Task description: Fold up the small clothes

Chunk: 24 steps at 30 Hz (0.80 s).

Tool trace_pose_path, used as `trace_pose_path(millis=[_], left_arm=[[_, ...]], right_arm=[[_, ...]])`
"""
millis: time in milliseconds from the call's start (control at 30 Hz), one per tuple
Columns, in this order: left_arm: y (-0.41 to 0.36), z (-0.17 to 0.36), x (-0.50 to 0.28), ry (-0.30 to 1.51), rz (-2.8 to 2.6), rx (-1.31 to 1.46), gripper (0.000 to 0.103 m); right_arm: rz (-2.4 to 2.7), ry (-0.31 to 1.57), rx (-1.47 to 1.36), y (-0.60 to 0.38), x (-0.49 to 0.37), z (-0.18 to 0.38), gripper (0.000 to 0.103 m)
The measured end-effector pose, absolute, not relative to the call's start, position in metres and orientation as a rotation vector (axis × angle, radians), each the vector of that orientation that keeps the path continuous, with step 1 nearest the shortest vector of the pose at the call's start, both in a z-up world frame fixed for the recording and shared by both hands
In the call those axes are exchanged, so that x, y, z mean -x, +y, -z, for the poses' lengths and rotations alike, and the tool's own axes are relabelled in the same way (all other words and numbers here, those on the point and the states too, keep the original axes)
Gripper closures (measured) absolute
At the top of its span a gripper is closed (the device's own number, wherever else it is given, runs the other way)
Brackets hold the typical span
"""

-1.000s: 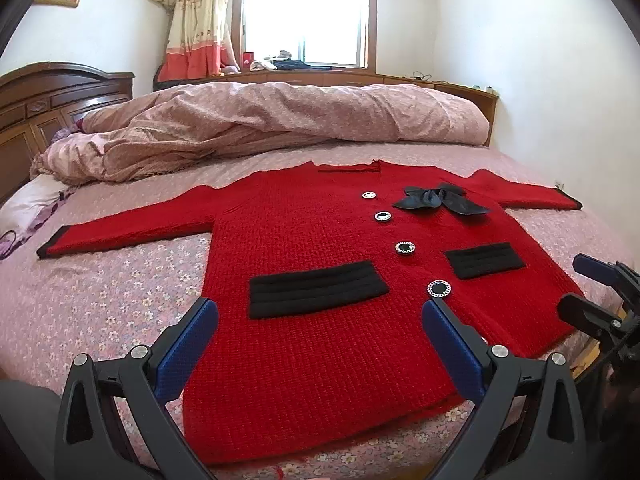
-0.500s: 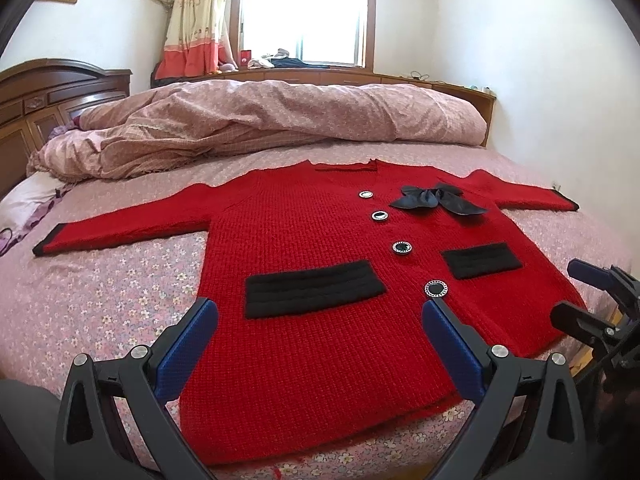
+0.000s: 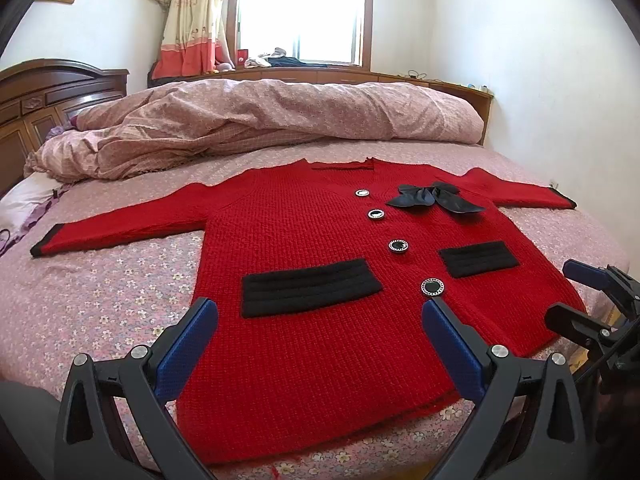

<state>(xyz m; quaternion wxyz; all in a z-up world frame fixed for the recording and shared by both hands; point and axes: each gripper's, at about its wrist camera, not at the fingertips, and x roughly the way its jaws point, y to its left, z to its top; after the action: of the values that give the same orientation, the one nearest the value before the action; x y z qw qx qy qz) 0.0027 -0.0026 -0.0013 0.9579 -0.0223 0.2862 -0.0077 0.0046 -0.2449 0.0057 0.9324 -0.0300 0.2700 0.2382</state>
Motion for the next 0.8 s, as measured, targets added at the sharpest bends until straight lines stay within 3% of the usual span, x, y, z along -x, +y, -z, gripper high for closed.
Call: trace_pose_path(millis=[800], left_arm=[[-0.0043, 0.0023, -0.0037, 0.587, 0.018, 0.044, 0.004]], right_arm=[[-0.488, 0.557, 0.062, -0.2436, -0.0037, -0.0051, 0.0]])
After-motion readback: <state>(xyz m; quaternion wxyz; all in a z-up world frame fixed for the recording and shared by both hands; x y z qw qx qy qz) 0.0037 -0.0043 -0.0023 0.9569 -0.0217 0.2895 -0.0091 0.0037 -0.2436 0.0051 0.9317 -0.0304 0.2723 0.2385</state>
